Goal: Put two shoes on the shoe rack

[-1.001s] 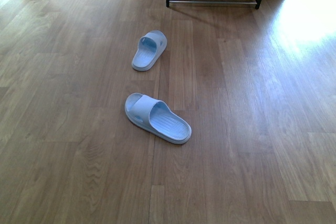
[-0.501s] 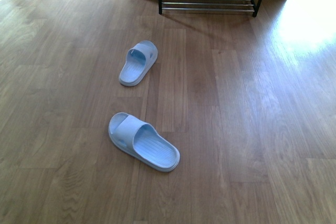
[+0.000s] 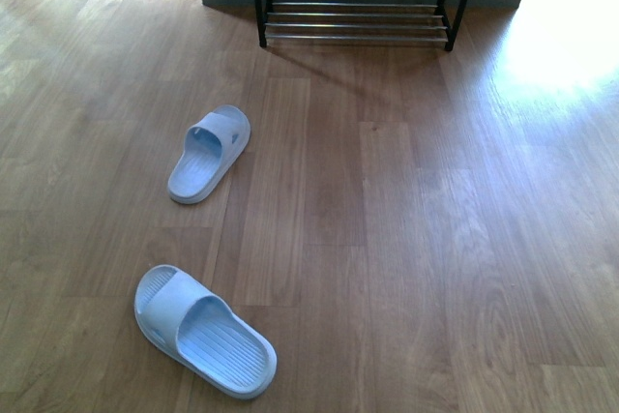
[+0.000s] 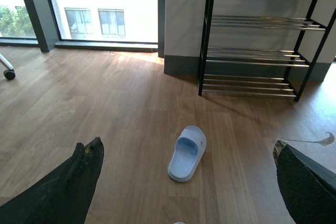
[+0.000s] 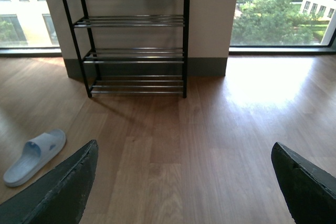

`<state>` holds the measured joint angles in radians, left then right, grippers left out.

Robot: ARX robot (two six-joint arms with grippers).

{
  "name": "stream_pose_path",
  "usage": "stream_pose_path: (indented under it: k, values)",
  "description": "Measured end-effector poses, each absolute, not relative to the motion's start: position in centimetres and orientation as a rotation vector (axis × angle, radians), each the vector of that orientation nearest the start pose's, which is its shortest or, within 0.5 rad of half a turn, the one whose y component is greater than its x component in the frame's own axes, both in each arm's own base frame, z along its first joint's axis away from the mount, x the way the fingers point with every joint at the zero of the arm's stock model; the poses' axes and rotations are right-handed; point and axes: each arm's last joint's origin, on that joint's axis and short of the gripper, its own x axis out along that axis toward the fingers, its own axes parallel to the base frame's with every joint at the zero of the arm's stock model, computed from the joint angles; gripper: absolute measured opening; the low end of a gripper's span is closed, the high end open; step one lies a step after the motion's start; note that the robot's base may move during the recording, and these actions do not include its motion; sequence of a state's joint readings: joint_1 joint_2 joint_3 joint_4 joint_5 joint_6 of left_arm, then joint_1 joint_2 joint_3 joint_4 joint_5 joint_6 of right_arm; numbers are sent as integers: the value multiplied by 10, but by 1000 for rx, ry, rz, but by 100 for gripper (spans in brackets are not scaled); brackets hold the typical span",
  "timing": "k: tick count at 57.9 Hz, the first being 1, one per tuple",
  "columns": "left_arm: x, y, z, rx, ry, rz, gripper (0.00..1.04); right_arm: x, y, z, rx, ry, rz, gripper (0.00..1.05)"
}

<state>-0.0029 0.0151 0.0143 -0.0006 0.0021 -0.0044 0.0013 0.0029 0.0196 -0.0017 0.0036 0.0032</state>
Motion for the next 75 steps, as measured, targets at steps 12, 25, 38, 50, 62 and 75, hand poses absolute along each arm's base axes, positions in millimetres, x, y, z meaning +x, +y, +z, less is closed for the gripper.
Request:
stream_pose_path:
  k: [12,25,38,50,62,75]
  values:
    - [98,0,167,-4,1,-3,95,97,0,170,3,-15,-2,96]
    - [99,-3,164,-158,138,150,95,97,0,170,3,-15,2,96]
    - [181,-36,165,-605,366,172,95,97,0,170,3,-15,2,96]
    - [260,-86,31,-484,993,170,95,97,0,170,3,-15,2,96]
    - [261,-114,-30,-444,1312,123,95,97,0,170,3,-15,2,96]
    - [295,-121,-68,-372,1495,166,95,97,0,170,3,-15,2,96]
